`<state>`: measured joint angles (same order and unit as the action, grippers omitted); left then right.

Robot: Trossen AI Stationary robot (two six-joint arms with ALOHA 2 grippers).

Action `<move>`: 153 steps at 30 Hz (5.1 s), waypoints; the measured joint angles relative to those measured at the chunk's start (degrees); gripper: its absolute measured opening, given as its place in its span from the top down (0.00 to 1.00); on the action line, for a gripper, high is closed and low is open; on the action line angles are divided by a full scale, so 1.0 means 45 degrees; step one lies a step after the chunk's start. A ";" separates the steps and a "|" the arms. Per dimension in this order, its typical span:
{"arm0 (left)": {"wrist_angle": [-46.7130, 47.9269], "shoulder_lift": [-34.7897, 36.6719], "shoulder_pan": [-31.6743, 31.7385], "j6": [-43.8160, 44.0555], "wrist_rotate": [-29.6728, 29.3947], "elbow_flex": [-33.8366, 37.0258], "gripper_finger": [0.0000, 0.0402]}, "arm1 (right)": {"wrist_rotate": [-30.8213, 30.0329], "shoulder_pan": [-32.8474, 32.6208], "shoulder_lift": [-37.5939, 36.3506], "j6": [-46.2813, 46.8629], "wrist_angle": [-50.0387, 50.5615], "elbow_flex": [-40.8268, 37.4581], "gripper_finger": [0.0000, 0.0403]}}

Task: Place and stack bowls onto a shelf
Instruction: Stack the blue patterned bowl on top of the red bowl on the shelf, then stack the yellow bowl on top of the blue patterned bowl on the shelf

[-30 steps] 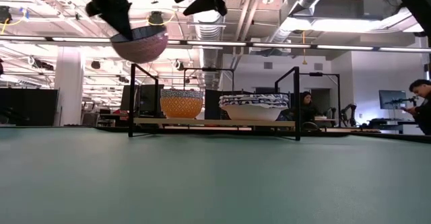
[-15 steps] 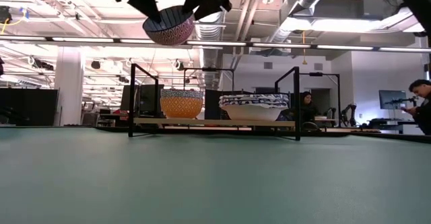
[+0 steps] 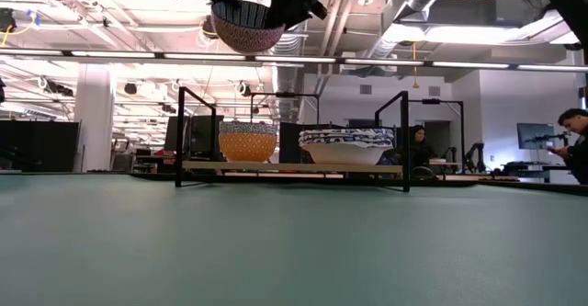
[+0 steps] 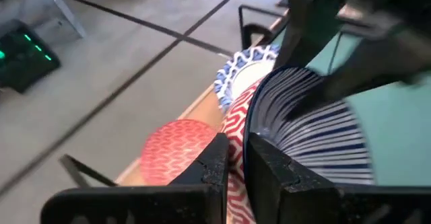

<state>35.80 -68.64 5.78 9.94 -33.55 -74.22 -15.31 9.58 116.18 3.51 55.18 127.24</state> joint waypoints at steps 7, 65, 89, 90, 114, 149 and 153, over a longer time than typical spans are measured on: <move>-0.0630 0.0015 -0.0029 0.1313 0.1178 -0.0034 0.93 | -0.0017 0.0379 0.0046 0.0170 0.0298 -0.0009 0.90; 0.3883 0.1681 0.0109 0.5432 -0.0595 0.0039 0.72 | 0.3391 0.3640 0.3492 0.4442 -0.2125 -0.0023 0.72; 0.6283 0.1912 -0.0718 0.7302 0.0196 0.0662 0.72 | 0.1967 0.4054 0.3005 0.3537 -0.1899 -0.0365 0.73; 0.6286 0.2037 -0.0892 0.7472 0.0359 0.0902 0.72 | 0.1975 0.4079 0.3008 0.3523 -0.2064 -0.0528 0.73; 0.5510 0.2992 -0.6128 1.1661 0.5313 0.5219 0.72 | 0.3748 0.3145 0.1721 0.1496 -0.3655 -0.1171 0.73; -0.0531 0.2706 -1.1465 1.5229 0.8055 0.7825 0.72 | 0.5397 0.2399 0.2193 0.0993 -0.5847 -0.1278 0.73; -0.0522 0.2154 -1.1946 1.5186 0.8062 0.7825 0.72 | 0.5449 0.2611 0.1913 0.1257 -0.5532 -0.1268 0.73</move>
<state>33.45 -58.95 -47.97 78.28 2.73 -39.00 9.21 21.33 124.78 9.17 30.29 121.54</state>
